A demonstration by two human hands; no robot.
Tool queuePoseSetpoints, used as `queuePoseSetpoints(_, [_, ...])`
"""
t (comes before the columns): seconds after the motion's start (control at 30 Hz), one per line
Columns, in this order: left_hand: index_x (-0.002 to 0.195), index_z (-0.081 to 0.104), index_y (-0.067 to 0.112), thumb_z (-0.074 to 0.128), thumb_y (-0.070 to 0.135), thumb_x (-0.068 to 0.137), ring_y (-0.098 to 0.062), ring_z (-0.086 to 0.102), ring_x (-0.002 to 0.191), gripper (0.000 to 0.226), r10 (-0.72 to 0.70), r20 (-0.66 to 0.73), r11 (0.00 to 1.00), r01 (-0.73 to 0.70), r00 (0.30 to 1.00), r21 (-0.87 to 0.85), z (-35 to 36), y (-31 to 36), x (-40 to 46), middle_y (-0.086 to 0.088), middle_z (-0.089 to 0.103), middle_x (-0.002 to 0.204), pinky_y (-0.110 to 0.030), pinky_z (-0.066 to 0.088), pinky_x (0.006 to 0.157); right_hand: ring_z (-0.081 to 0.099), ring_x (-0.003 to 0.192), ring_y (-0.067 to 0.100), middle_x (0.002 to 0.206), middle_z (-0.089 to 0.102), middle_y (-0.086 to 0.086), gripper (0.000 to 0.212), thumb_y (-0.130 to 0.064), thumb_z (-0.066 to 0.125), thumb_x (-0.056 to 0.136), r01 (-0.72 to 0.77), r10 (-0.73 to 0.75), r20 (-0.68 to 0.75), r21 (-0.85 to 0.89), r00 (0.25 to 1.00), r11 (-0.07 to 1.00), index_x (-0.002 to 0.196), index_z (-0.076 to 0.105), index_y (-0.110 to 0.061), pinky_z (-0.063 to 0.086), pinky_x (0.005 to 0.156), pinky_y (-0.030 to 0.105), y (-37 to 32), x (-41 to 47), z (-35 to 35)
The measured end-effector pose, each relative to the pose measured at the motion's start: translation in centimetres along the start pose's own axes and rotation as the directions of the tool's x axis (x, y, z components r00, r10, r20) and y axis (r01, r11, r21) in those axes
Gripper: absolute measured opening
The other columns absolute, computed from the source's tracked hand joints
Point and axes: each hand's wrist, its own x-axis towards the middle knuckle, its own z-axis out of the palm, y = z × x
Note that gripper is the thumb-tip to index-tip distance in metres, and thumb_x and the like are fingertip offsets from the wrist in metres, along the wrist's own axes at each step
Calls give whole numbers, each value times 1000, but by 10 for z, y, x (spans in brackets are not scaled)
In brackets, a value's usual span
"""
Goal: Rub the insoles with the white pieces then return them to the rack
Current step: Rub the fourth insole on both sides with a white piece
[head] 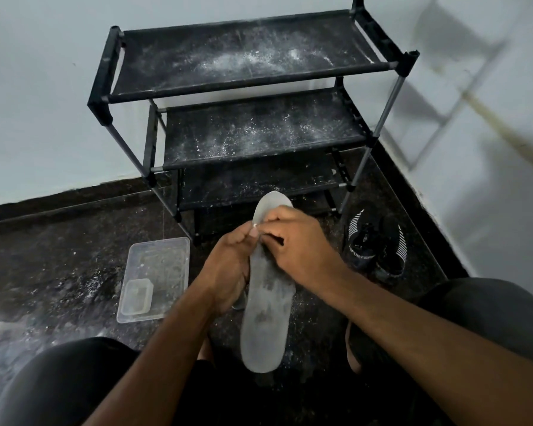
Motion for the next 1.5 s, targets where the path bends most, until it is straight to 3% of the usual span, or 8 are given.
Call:
queuePoseSetpoints(0.2, [129, 62, -2, 46, 15, 108, -42, 62, 113, 32, 34, 89, 982, -49, 995, 180, -2, 3, -2, -37, 60, 128, -57, 48, 103, 62, 84, 14, 90, 68, 4, 9, -7, 74, 83, -106, 112, -163, 47, 980, 993, 91, 78, -7, 53, 82, 33, 13, 14, -13])
queuePoseSetpoints(0.4, [117, 67, 3, 43, 0, 105, -32, 67, 105, 27, 43, 74, 991, -52, 996, 122, -1, 1, -2, -24, 69, 115, -40, 59, 90, 53, 87, 15, 85, 65, 1, 8, -13, 71, 83, 63, -63, 14, -26, 998, 998, 86, 78, -10, 47, 77, 29, 4, 1, -1])
queuePoseSetpoints(0.57, [124, 65, 1, 45, -2, 104, -38, 67, 106, 29, 17, 101, 984, -35, 995, 175, -3, 3, -2, -29, 68, 121, -48, 58, 91, 54, 87, 13, 86, 67, 0, 7, -12, 75, 83, -97, 85, -244, -37, 966, 995, 90, 77, -12, 48, 78, 27, 19, 15, -12])
queuePoseSetpoints(0.73, [124, 59, -1, 44, -13, 100, -31, 69, 105, 31, 29, 128, 979, -54, 991, 195, 2, 3, -4, -24, 69, 116, -37, 60, 83, 47, 88, 10, 88, 65, -1, 8, -14, 70, 86, 65, -69, -39, -100, 997, 993, 90, 76, -12, 42, 78, 21, 10, 5, 0])
queuePoseSetpoints(0.83, [137, 54, 3, 42, -12, 101, -35, 67, 113, 41, 24, 133, 973, -53, 991, 226, -1, 4, -2, -28, 64, 128, -42, 59, 89, 48, 89, 8, 87, 65, -2, 7, -14, 71, 87, -84, 63, -210, -96, 976, 992, 91, 76, -14, 41, 79, 17, 19, 16, -11])
queuePoseSetpoints(1.17, [139, 54, 8, 42, -11, 102, -39, 65, 118, 44, 7, 141, 965, -44, 990, 257, 2, 4, -3, -25, 65, 129, -50, 57, 97, 48, 90, 7, 88, 65, -7, 8, -20, 68, 89, -155, 128, -212, -115, 969, 981, 93, 75, -18, 46, 81, 27, 22, 17, -12])
queuePoseSetpoints(1.33, [131, 57, 7, 43, -14, 100, -36, 68, 112, 41, 7, 135, 957, -46, 991, 287, 2, 2, -4, -22, 69, 122, -46, 59, 91, 46, 92, 6, 92, 64, -7, 11, -20, 65, 91, 3, -8, -51, -115, 999, 993, 95, 74, -17, 42, 81, 21, 10, 8, -2])
queuePoseSetpoints(1.5, [136, 58, 10, 42, -11, 102, -37, 67, 117, 43, -10, 158, 950, -40, 987, 309, 4, 6, -5, -22, 68, 126, -45, 59, 93, 48, 92, 9, 88, 64, -7, 7, -19, 67, 89, -155, 122, -229, -129, 966, 979, 91, 74, -17, 47, 80, 29, 22, 17, -12])
